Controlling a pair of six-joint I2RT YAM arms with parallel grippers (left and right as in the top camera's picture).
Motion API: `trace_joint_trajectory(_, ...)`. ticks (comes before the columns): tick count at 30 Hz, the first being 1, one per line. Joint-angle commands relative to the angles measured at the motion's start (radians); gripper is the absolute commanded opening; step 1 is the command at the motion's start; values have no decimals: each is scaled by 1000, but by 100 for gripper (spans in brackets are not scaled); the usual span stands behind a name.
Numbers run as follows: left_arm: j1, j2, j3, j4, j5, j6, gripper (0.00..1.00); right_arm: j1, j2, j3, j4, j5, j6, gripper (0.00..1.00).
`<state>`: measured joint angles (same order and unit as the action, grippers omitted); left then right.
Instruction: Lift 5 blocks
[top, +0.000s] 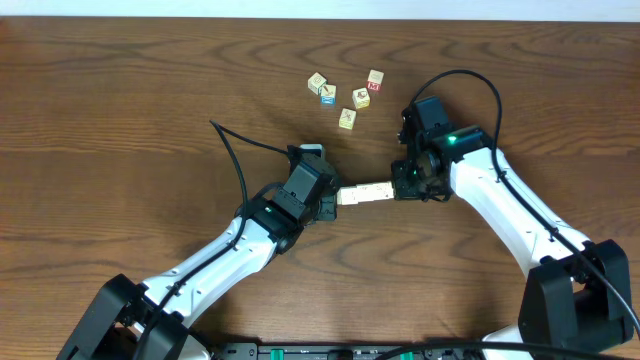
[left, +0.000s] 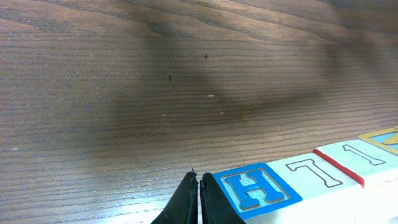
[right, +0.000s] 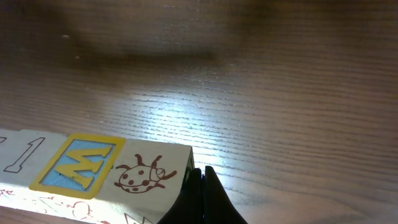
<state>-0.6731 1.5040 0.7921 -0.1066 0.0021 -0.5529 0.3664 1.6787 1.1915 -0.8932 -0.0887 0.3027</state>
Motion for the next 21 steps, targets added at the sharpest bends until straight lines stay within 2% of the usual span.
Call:
trace_joint_trajectory(1,-92,-1,93,70,274,-5,7,94,10,-4,49,-365,-3,1)
trace_joint_trajectory(11,-92,40,93,88,275,-17,7,94,13,-10,62,-364,-3,1)
trace_joint_trajectory(21,-92,52,93,92,275,-16,7,96,103,-10,72,-399,-3,1)
